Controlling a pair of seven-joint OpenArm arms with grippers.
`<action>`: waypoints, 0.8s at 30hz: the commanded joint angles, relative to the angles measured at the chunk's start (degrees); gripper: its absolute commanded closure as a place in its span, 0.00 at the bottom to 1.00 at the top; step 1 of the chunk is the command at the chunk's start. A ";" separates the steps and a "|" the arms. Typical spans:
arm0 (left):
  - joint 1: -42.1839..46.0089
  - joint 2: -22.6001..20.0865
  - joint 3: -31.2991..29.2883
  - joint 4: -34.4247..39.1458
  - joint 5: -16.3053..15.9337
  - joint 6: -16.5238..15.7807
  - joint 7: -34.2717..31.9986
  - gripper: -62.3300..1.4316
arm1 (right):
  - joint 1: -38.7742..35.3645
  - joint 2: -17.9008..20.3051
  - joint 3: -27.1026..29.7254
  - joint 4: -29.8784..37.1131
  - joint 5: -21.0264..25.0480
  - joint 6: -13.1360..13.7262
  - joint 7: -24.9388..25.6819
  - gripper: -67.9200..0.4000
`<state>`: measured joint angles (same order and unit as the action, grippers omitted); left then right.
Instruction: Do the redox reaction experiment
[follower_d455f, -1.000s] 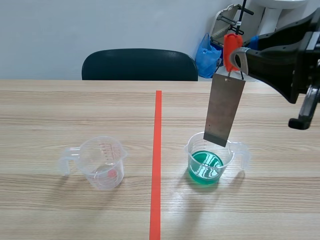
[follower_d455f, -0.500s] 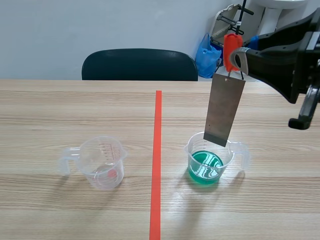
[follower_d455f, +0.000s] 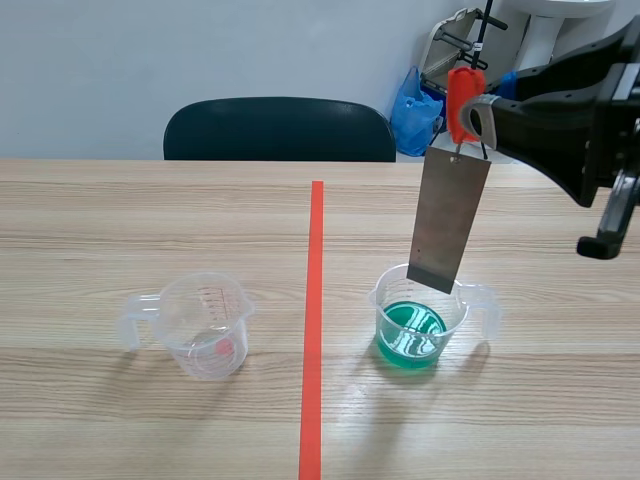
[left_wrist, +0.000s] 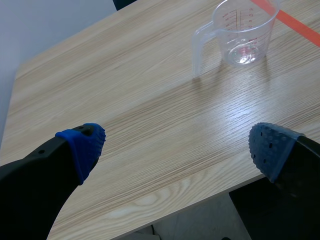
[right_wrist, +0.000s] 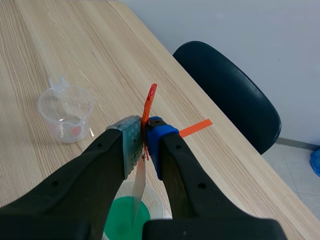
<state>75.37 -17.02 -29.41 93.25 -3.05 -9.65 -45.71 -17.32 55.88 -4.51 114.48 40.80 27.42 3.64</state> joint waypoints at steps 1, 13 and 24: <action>0.07 -0.02 0.02 0.87 -0.61 -0.15 -1.05 0.01 | 0.96 0.31 0.11 0.15 1.05 -0.42 1.29 0.99; 0.07 -0.02 0.02 0.87 -0.81 -0.15 -1.05 0.01 | 0.96 0.31 0.11 0.15 1.05 -0.42 1.29 0.99; 0.07 -0.42 0.02 0.87 -1.03 -0.42 -1.16 0.03 | 0.96 0.31 0.11 0.15 1.05 -0.39 1.31 0.99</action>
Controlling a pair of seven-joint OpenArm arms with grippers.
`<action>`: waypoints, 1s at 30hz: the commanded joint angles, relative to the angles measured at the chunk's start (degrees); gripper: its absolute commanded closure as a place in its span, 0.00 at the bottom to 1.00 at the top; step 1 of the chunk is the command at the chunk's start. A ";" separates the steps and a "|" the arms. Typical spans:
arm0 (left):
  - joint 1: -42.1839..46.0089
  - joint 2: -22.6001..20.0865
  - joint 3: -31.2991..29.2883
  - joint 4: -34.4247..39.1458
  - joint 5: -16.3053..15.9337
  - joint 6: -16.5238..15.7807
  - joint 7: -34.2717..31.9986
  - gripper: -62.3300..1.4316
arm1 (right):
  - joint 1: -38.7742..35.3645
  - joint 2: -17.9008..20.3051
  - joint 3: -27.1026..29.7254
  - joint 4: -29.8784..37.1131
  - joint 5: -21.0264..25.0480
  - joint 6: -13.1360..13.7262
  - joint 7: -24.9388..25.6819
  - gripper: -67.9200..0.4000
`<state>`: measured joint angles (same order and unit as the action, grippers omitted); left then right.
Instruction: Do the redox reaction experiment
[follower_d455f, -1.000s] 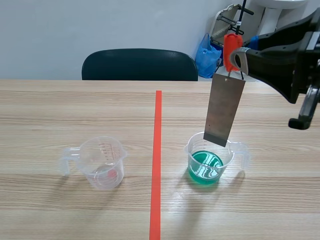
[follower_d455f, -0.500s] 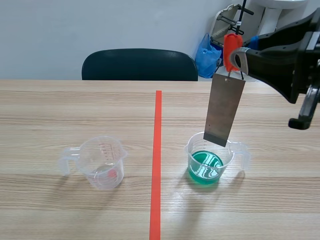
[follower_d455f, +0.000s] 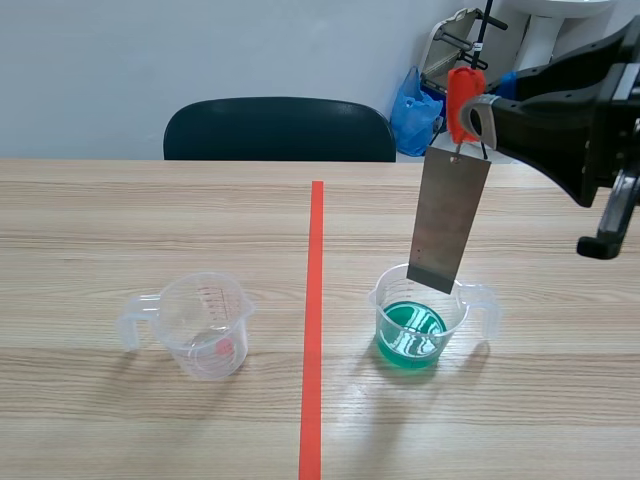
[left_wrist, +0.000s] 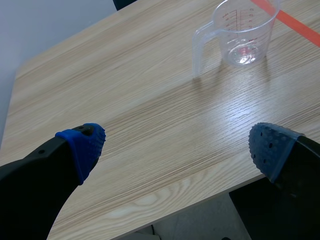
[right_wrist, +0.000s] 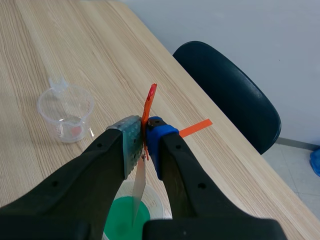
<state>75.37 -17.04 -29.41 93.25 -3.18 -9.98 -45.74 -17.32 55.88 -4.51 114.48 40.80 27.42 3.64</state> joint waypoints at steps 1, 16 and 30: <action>0.07 -0.85 0.02 0.87 -0.90 -0.63 -1.14 0.07 | 0.96 0.31 0.11 0.15 1.05 -0.39 1.29 0.99; -21.81 -13.68 4.09 0.87 -7.72 -20.24 13.79 0.93 | 0.96 0.31 0.09 0.15 1.05 -0.39 1.46 0.99; -52.37 -19.12 29.79 0.85 -18.95 -25.73 32.13 0.93 | 0.96 0.31 0.09 0.15 1.05 -0.39 1.46 0.99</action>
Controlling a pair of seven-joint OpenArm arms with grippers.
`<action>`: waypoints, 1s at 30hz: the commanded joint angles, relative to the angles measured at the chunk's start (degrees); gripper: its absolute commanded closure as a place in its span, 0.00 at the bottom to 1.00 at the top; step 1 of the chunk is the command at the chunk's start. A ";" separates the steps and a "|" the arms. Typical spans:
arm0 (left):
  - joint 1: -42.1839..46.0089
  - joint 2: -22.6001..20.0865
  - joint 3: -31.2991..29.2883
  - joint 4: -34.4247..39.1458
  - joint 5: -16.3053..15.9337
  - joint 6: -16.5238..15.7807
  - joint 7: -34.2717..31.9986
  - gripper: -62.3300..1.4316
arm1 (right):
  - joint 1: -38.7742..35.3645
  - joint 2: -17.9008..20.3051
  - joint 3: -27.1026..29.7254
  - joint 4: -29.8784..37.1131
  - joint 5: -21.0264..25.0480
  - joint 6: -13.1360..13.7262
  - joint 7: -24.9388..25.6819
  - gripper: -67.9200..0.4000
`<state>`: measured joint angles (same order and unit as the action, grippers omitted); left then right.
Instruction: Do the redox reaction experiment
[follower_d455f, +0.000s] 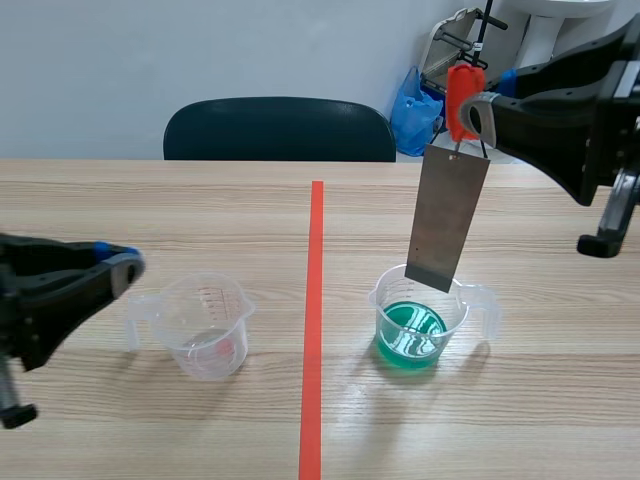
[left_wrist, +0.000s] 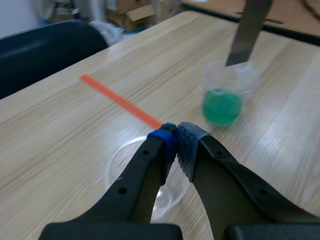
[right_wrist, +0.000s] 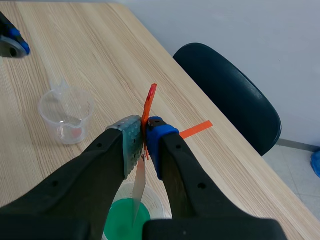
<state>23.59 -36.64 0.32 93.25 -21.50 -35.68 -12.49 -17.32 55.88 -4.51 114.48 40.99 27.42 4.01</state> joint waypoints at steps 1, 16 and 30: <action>-2.80 0.63 2.23 0.85 -0.61 0.24 -0.44 0.93 | 0.96 0.31 0.09 0.15 0.85 -0.39 1.09 0.99; -25.40 12.37 21.51 -12.33 0.09 2.93 7.61 0.93 | 0.96 0.31 0.09 0.15 0.85 -0.39 1.11 0.99; -33.46 22.08 28.35 -16.72 2.67 2.71 12.74 0.93 | 0.96 0.31 0.09 0.15 0.85 -0.39 1.11 0.99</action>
<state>-9.76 -14.83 28.38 75.31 -18.74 -32.86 1.02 -17.32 55.88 -4.51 114.48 40.99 27.42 4.01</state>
